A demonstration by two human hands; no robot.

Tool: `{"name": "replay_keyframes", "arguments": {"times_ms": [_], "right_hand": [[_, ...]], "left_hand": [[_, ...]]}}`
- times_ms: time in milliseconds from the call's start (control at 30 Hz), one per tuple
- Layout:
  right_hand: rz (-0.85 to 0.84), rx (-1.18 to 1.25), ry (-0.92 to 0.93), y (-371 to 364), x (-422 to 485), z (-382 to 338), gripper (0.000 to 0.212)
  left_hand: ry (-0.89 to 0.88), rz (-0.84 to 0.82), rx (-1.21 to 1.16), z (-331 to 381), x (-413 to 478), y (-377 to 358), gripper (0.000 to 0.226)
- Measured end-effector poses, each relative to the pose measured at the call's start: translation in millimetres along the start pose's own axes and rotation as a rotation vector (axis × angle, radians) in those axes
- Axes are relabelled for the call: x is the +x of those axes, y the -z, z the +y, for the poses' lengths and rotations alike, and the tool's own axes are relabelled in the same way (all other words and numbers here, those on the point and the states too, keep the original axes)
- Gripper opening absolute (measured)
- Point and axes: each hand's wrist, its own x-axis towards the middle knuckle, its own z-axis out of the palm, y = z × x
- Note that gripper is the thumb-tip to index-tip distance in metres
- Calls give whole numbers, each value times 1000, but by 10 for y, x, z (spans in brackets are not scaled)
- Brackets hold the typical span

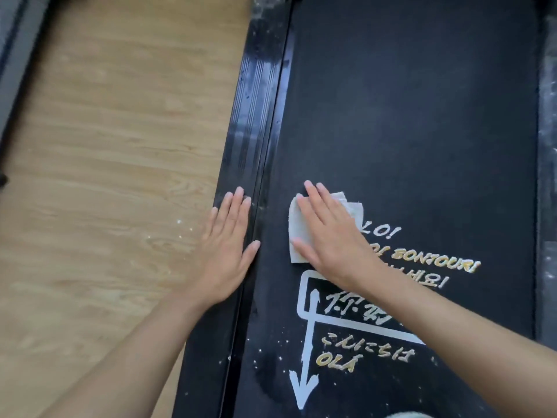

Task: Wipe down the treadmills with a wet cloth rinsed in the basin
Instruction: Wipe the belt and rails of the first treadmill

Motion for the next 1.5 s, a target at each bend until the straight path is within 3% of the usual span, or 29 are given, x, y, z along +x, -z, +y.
{"name": "replay_keyframes", "arguments": {"times_ms": [67,133,267,400,633,700,800,867,967,1000,1067,1167,1333,1500], "right_hand": [[-14,-144,-30,-162,43,-19,84],[-7,-200,-42,-221,37,-43,88],[-83,-128,-79,-5,51,-159,87],[-199,-138,-105,577,-110,-485,81],[-264,-462,-26,1417,-1241,-912,80],[-351,-528,-87,1443,-1451,-938,83],[-400,-344,-311,1199,-1254,-1043,78],[-306,-157,-423,974,-930,-1088,78],[39,76,-578,610,-492,-1136,75],[79,111,-611,495,-354,-1140,72],[46,63,-591,236,-147,-1059,68],[19,-109,-510,-202,73,-813,81],[235,-210,-546,-561,144,-659,76],[177,-128,-430,-605,-212,-878,70]], "left_hand": [[10,3,25,-12,21,-60,73],[3,-24,2,-44,18,-72,76],[-12,-137,20,-69,36,20,97],[-13,-263,-54,-103,98,104,104],[4,-241,31,-50,79,104,120],[3,-273,56,-41,96,133,121],[-15,-312,61,-72,123,173,122],[-30,-306,48,-78,107,171,121],[-28,-266,54,-81,87,108,119],[-27,-241,69,-90,92,76,118],[-36,-218,70,-102,108,23,119],[-41,-160,86,-132,128,-85,120],[-31,-119,106,-118,108,-96,118],[-36,-176,-8,-112,103,134,90]]}}
